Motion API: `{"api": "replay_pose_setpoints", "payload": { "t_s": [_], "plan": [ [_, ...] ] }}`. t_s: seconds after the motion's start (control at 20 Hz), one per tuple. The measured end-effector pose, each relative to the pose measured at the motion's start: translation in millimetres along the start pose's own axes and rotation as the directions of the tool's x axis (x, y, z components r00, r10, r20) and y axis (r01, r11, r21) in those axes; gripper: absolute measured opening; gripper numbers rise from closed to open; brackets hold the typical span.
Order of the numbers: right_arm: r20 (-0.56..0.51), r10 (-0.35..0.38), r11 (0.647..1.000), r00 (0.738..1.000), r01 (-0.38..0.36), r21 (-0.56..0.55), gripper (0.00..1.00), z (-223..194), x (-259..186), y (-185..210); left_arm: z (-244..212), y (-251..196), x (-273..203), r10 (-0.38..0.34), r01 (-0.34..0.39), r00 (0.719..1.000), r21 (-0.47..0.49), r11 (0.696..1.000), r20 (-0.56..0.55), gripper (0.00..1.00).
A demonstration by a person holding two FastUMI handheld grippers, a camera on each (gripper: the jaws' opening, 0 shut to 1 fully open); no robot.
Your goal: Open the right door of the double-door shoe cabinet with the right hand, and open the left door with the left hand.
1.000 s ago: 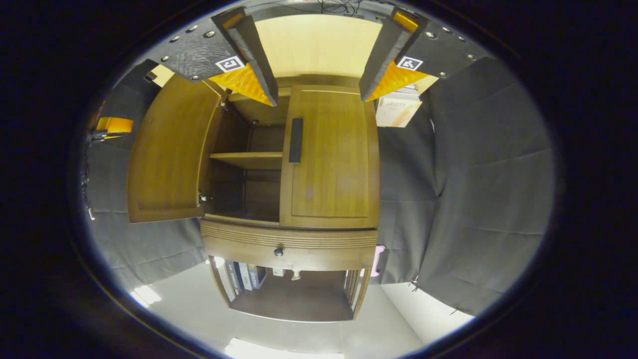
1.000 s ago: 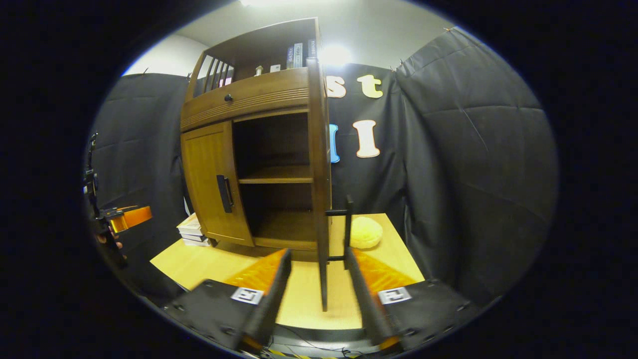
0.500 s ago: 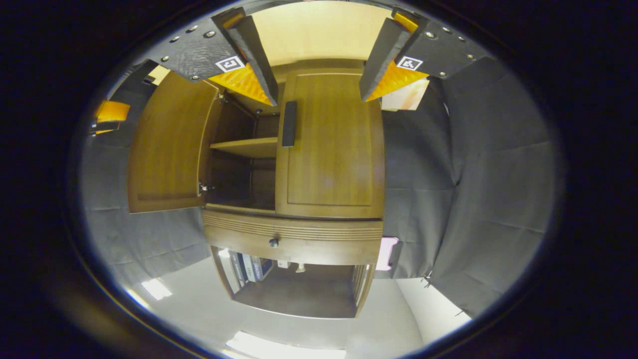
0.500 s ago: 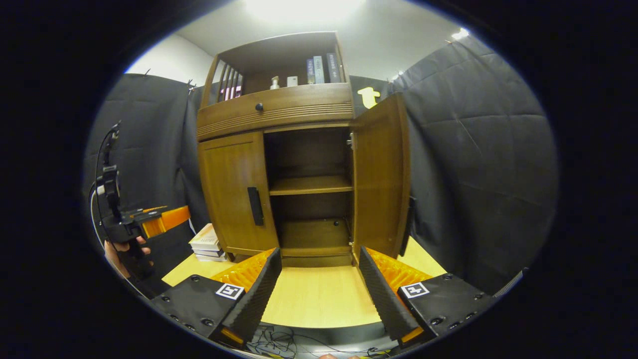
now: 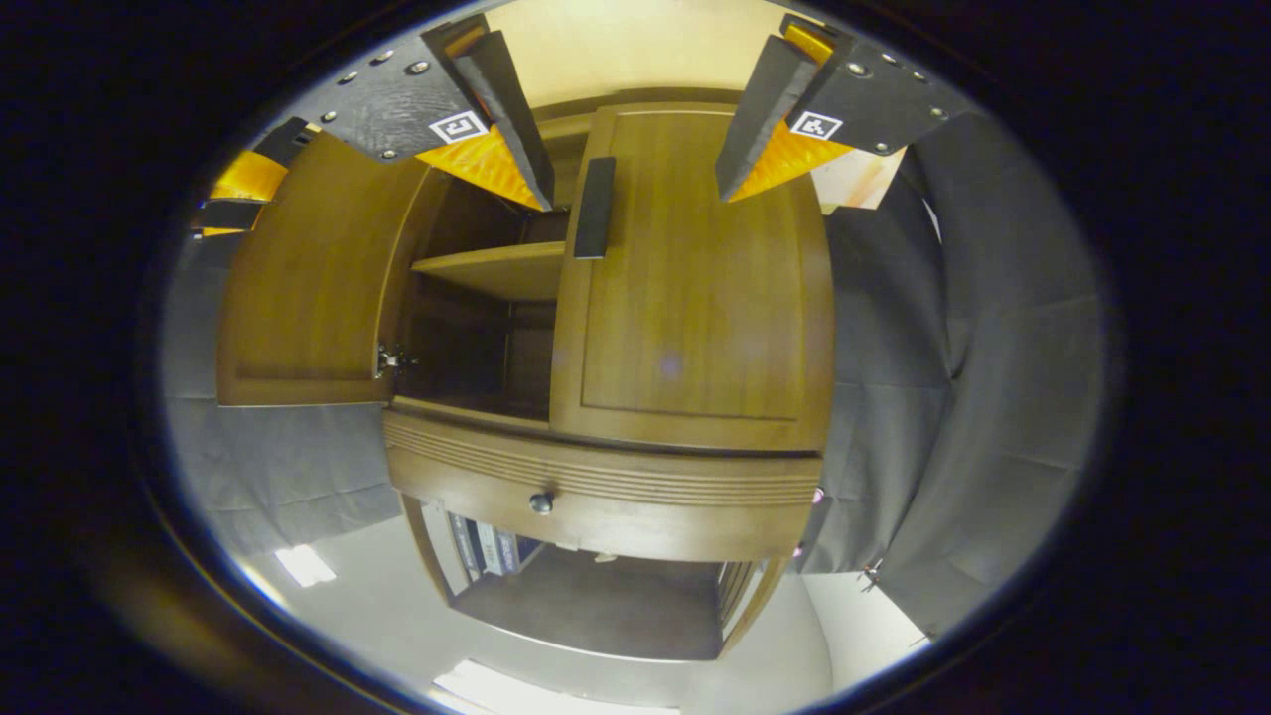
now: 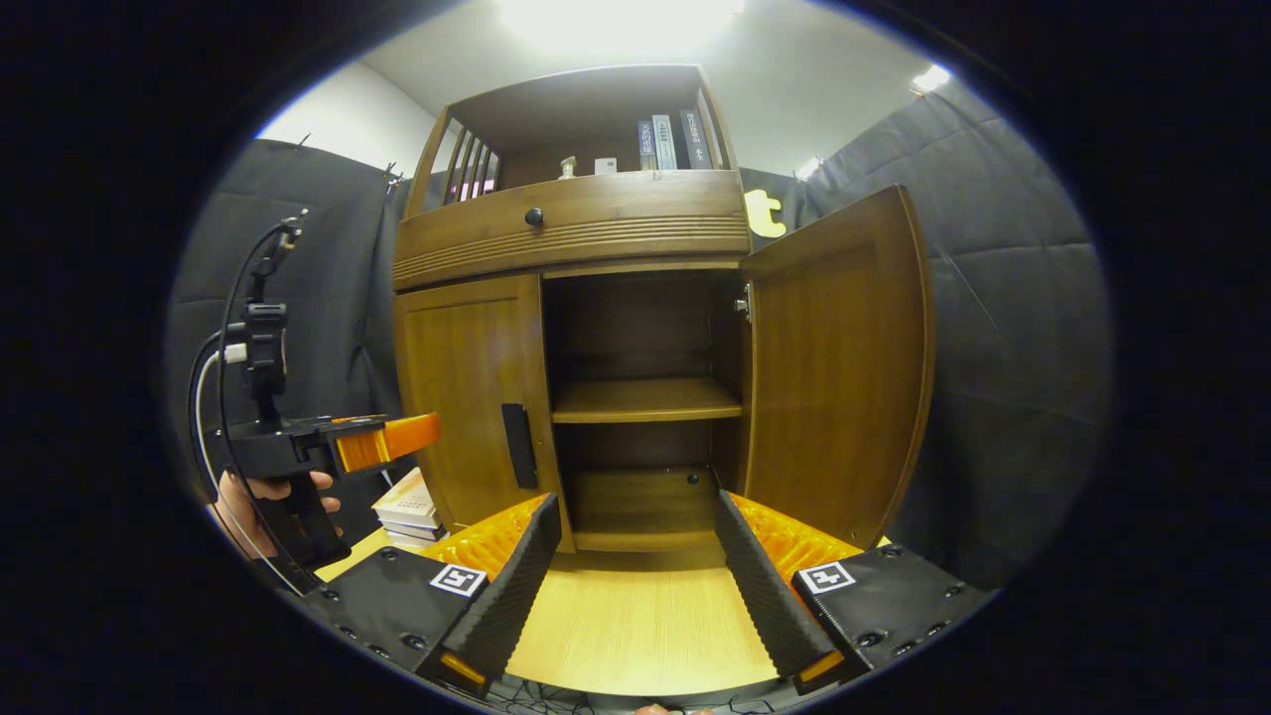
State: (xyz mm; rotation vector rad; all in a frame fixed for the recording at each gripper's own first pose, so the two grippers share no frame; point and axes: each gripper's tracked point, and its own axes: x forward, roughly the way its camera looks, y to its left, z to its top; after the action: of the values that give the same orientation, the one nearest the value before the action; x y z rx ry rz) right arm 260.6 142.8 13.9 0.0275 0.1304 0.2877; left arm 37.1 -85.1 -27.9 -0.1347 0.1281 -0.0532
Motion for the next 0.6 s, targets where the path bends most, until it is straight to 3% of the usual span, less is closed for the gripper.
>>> {"api": "replay_pose_setpoints", "payload": {
  "t_s": [0.1, 0.15, 0.3, 0.35, 0.4, 0.6],
  "plan": [
    [-0.003, -0.005, 1.0, 1.0, 0.005, 0.002, 0.98, -1.3, 6.1, -2.6, -1.1, -4.5, 2.7, 0.002, -0.002, 1.0, -0.027, 1.0, -0.018, 0.94],
    [-0.013, 0.011, 1.0, 1.0, -0.011, 0.012, 0.94, -3.0, 5.5, 2.4, -1.8, -6.3, 4.0, 0.002, -0.003, 1.0, -0.038, 0.999, -0.024, 0.92],
    [-0.042, 0.062, 0.998, 0.997, -0.062, 0.006, 0.94, -6.9, 5.4, 7.9, -6.8, -7.2, 9.0, 0.015, -0.017, 0.998, -0.038, 0.999, -0.053, 0.92],
    [-0.044, 0.071, 0.997, 0.996, -0.071, 0.004, 0.98, -6.7, 5.4, 7.5, -9.1, -5.5, 9.7, 0.026, -0.028, 0.998, -0.034, 0.999, -0.063, 0.92],
    [-0.04, 0.084, 0.996, 0.996, -0.084, 0.008, 0.94, -6.7, 7.6, 9.6, -10.4, -5.5, 11.9, 0.03, -0.033, 0.997, -0.029, 0.999, -0.074, 0.92],
    [-0.03, 0.11, 0.994, 0.993, -0.11, 0.007, 0.93, -6.8, 15.5, 11.8, -13.3, 0.0, 11.5, 0.052, -0.05, 0.994, 0.015, 0.999, -0.1, 0.92]
  ]
}}
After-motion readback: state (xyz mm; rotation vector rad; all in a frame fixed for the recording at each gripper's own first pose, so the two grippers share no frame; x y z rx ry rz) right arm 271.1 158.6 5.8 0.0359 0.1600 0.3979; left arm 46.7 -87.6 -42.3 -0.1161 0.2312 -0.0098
